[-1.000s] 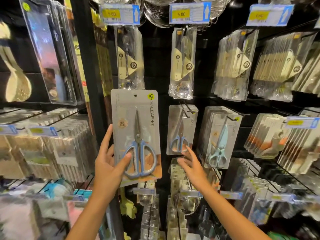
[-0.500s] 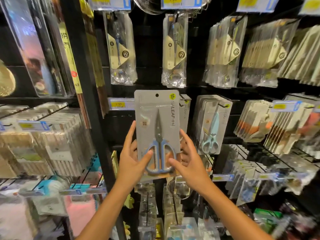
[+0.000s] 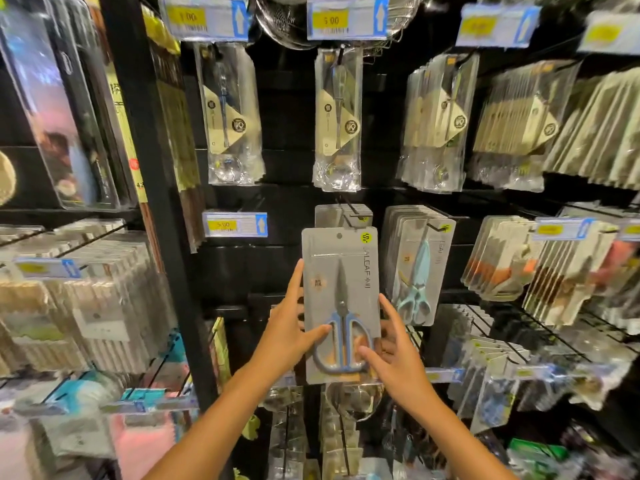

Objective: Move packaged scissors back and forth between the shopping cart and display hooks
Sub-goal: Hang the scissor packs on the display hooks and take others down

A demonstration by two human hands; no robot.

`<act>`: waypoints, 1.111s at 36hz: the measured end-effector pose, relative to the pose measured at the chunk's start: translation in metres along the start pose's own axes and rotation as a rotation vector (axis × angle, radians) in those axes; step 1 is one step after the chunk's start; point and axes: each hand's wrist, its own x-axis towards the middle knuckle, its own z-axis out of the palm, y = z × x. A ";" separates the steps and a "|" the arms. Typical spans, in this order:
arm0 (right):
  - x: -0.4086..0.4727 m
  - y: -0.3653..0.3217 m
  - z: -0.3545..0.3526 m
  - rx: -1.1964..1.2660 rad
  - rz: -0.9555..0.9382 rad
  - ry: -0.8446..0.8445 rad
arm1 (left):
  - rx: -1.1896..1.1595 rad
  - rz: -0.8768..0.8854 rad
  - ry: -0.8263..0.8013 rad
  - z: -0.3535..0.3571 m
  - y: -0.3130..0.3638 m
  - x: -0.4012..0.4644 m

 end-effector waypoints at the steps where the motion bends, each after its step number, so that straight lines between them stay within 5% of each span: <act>1: 0.003 0.002 -0.002 0.000 -0.004 0.001 | 0.010 0.001 0.004 0.001 0.000 0.003; 30: 0.047 0.045 -0.022 -0.032 -0.016 -0.025 | 0.036 -0.003 -0.011 0.031 -0.015 0.051; 40: 0.087 0.042 -0.020 -0.212 -0.023 -0.089 | -0.110 -0.073 -0.209 0.028 -0.035 0.089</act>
